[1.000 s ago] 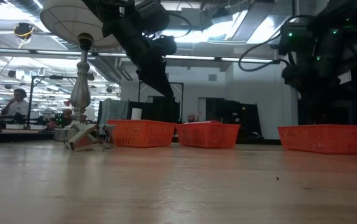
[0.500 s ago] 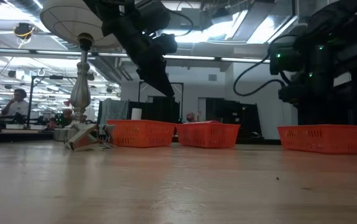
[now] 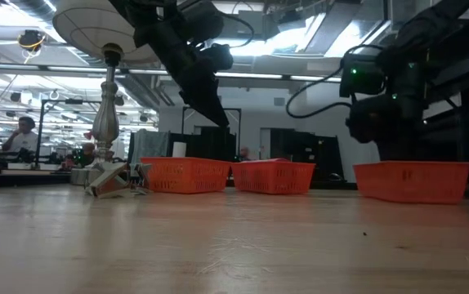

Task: Pick and place Stapler, Stapler remover, tape
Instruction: Move right orange bin to the center of the table

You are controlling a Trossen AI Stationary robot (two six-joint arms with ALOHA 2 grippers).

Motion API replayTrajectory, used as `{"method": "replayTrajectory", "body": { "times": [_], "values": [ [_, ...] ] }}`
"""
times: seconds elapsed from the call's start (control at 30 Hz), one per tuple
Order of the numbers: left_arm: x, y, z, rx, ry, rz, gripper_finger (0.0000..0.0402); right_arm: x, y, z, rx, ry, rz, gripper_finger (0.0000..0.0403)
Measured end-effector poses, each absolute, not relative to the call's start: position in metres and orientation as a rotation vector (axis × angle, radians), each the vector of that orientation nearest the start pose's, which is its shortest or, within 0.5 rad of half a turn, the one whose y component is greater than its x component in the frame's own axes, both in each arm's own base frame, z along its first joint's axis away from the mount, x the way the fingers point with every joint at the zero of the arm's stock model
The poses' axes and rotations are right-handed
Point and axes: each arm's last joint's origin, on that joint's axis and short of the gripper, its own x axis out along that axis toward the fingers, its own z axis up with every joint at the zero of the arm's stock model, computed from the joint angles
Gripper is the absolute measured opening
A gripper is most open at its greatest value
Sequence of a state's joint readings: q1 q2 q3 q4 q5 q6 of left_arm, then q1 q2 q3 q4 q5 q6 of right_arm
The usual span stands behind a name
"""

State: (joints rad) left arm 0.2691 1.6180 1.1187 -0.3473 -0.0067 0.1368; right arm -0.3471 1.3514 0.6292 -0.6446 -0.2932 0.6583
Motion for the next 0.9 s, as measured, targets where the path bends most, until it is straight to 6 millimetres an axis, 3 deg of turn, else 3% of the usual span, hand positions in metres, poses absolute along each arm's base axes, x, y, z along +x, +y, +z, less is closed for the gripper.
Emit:
{"method": "replayTrajectory", "body": {
  "times": [0.47, 0.9],
  "values": [
    [0.329, 0.091, 0.231, 0.019, 0.845, 0.203, 0.0100, 0.243, -0.020, 0.137, 0.963, 1.165, -0.252, 0.0108],
    [0.329, 0.091, 0.231, 0.019, 0.841, 0.203, 0.0101, 0.275, -0.001, 0.159, 0.912, 1.127, -0.136, 0.0108]
  ]
}}
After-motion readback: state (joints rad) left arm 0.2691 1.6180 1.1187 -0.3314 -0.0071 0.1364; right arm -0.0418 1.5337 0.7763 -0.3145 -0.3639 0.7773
